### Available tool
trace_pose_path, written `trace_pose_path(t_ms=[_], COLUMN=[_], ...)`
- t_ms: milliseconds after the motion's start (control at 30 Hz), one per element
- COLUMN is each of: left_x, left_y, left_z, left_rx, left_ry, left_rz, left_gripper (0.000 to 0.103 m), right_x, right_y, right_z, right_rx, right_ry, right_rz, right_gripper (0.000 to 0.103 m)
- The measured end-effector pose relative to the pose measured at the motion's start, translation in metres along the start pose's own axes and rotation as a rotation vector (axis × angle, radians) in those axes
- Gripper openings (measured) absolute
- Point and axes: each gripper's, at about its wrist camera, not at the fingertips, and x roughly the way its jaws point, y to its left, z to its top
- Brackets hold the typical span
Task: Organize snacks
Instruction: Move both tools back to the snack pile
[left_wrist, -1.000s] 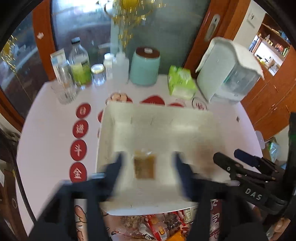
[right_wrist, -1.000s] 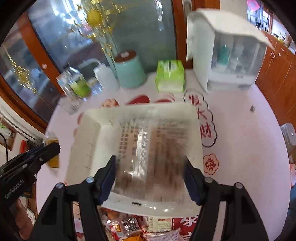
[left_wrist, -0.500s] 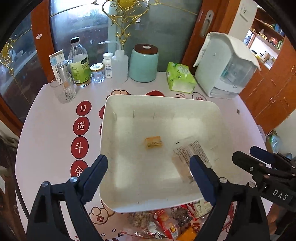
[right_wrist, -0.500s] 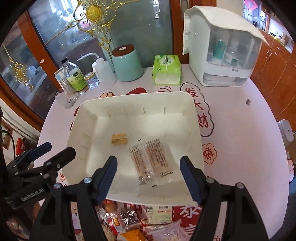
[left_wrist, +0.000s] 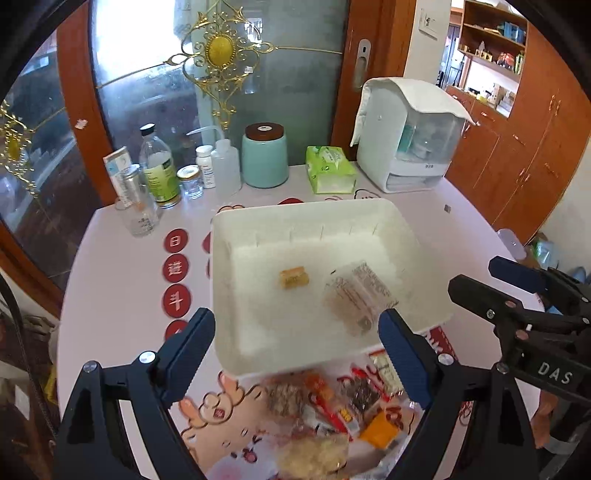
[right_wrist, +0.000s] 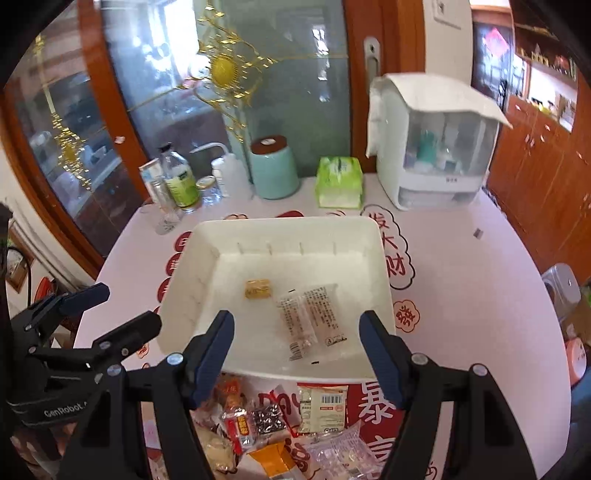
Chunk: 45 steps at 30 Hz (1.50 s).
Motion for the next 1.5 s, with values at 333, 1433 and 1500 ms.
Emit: trace_pose_path(t_ms=[333, 1433, 1500], left_x=[-0.053, -0.030, -0.019], left_y=[-0.011, -0.029, -0.028], left_z=[-0.050, -0.270, -0.274], left_rx=[-0.030, -0.127, -0.133], left_ry=[-0.009, 0.234, 0.253], left_rz=[0.050, 0.074, 0.075], left_gripper=[0.089, 0.090, 0.090], right_x=[-0.049, -0.039, -0.028], right_y=[0.005, 0.002, 0.001], right_z=[-0.042, -0.256, -0.263], right_rx=[-0.018, -0.179, -0.170], right_ry=[0.025, 0.253, 0.279], right_rz=[0.105, 0.145, 0.147], right_gripper=[0.071, 0.057, 0.055])
